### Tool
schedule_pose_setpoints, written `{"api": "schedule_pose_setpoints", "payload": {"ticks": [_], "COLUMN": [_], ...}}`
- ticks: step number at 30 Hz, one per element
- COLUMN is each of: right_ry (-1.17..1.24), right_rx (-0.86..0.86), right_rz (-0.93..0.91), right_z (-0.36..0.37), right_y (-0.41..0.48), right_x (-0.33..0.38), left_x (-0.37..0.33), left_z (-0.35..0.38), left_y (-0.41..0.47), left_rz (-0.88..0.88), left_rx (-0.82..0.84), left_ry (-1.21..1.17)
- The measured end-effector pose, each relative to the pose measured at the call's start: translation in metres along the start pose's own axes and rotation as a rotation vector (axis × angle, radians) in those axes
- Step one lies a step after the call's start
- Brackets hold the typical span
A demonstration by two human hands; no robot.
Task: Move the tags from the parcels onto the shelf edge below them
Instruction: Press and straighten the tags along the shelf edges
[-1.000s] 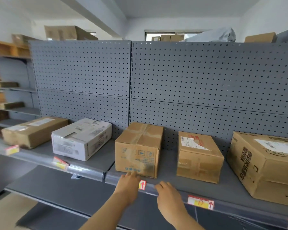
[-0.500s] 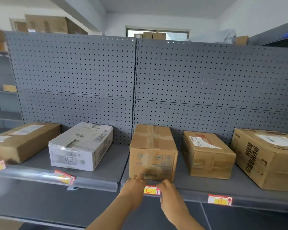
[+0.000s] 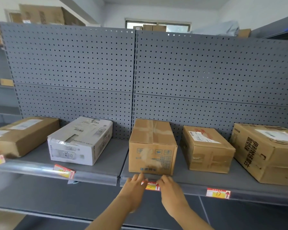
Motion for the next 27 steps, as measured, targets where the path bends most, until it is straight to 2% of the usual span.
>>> {"api": "schedule_pose_setpoints", "payload": {"ticks": [4,10,16,19,22,27], "right_ry": [0.017,0.017,-0.003,-0.004,-0.015,0.055], "right_rx": [-0.002,0.009,-0.023,-0.085,-0.133,-0.136], "right_rz": [-0.056,-0.044,-0.051,-0.065,-0.097,-0.177], "right_z": [0.001,0.004,0.008,0.005,0.007,0.005], "right_y": [-0.001,-0.002,-0.004,-0.005,-0.001,0.012], "right_x": [0.008,0.006,0.002,0.005,0.016,0.065], "left_x": [-0.001,-0.009,-0.007,-0.004,0.014,0.068], "left_z": [0.006,0.006,0.010,0.006,0.003,0.000], "left_y": [0.003,0.005,0.007,0.005,-0.004,-0.037], "left_rz": [-0.013,-0.015,-0.045,-0.067,-0.157,-0.262], "left_rx": [0.014,0.012,0.011,-0.009,-0.055,-0.070], "left_ry": [-0.094,-0.225,-0.126,-0.170,-0.231,-0.182]}}
Point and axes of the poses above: each hand's wrist, its own y-axis towards the middle knuckle, its own z-axis out of the palm, x = y × z, the point moved 8 cm from there along y, towards the middle knuckle, and after that the axes turned 3 degrees about -x, right-handed, at the moved point
